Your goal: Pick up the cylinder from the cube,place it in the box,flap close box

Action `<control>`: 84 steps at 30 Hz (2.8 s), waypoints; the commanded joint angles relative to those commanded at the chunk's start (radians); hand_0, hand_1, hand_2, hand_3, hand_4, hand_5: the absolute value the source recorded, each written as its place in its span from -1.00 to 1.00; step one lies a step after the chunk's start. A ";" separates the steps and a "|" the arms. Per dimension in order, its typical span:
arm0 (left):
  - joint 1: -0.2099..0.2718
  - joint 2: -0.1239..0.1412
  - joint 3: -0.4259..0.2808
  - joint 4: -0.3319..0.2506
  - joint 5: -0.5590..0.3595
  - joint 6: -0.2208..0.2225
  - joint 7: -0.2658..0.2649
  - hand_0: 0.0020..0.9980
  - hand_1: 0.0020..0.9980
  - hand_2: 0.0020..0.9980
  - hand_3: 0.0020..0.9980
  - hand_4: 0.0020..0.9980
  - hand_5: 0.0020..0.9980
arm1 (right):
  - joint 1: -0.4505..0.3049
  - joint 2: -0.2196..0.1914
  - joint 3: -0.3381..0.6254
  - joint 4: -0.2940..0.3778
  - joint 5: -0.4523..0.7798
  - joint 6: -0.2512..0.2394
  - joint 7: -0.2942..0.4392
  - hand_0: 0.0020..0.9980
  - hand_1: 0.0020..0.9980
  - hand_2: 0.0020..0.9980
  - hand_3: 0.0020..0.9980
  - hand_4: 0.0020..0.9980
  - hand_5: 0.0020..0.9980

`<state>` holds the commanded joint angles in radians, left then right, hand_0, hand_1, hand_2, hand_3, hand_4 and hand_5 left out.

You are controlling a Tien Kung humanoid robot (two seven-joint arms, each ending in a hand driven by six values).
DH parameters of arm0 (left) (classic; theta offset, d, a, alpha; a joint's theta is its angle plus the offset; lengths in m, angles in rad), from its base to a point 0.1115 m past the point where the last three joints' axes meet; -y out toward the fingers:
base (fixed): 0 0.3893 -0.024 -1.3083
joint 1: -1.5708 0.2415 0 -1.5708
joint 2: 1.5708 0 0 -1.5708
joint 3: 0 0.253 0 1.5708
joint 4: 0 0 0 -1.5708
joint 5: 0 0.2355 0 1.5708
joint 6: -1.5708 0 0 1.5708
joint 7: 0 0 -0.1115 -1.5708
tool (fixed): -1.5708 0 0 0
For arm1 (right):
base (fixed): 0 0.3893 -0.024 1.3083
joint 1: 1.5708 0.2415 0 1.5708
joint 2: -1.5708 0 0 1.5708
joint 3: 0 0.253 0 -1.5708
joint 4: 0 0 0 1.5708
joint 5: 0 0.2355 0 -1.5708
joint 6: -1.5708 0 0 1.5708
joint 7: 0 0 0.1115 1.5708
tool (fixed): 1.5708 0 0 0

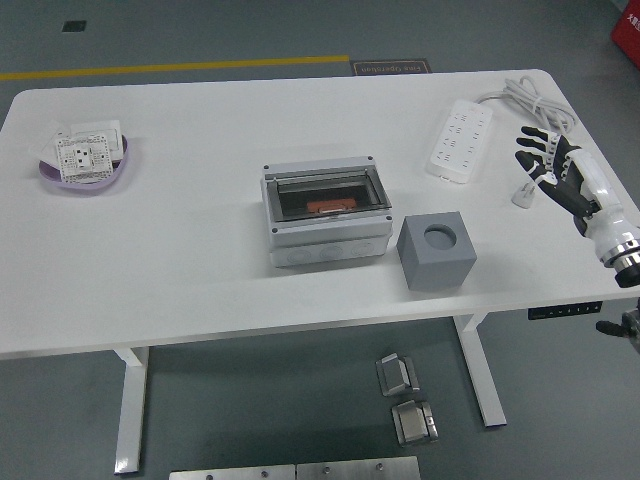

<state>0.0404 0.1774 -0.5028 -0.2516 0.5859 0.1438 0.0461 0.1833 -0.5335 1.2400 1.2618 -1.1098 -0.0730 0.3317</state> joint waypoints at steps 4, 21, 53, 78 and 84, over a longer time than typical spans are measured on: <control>-0.010 0.003 -0.023 -0.002 0.018 -0.006 -0.004 0.42 0.40 0.22 0.31 0.28 -0.42 | 0.002 -0.005 0.016 0.001 -0.021 -0.011 0.003 0.75 0.56 0.68 0.73 0.69 0.30; -0.027 0.000 -0.039 -0.007 0.034 -0.007 -0.005 0.42 0.40 0.23 0.32 0.29 -0.41 | -0.003 -0.011 0.047 0.002 -0.035 -0.010 -0.004 0.69 0.55 0.66 0.69 0.66 0.21; -0.012 0.013 0.085 0.024 -0.083 -0.007 -0.007 0.42 0.40 0.23 0.32 0.30 -0.40 | 0.032 0.009 -0.018 -0.003 -0.089 -0.014 -0.019 0.63 0.47 0.55 0.36 0.55 0.04; -0.004 0.008 0.135 0.026 -0.143 -0.038 0.027 0.43 0.41 0.25 0.32 0.30 -0.40 | 0.142 0.029 -0.099 -0.025 -0.074 0.024 -0.023 0.61 0.46 0.56 0.50 0.25 -0.14; -0.001 0.006 0.214 0.045 -0.217 -0.056 0.047 0.44 0.41 0.27 0.33 0.30 -0.41 | 0.165 0.033 -0.124 -0.031 -0.086 0.029 -0.025 0.61 0.47 0.56 0.50 0.29 -0.09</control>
<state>0.0390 0.1836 -0.2884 -0.2065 0.3687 0.0877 0.0932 0.3479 -0.5002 1.1162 1.2312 -1.1957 -0.0443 0.3066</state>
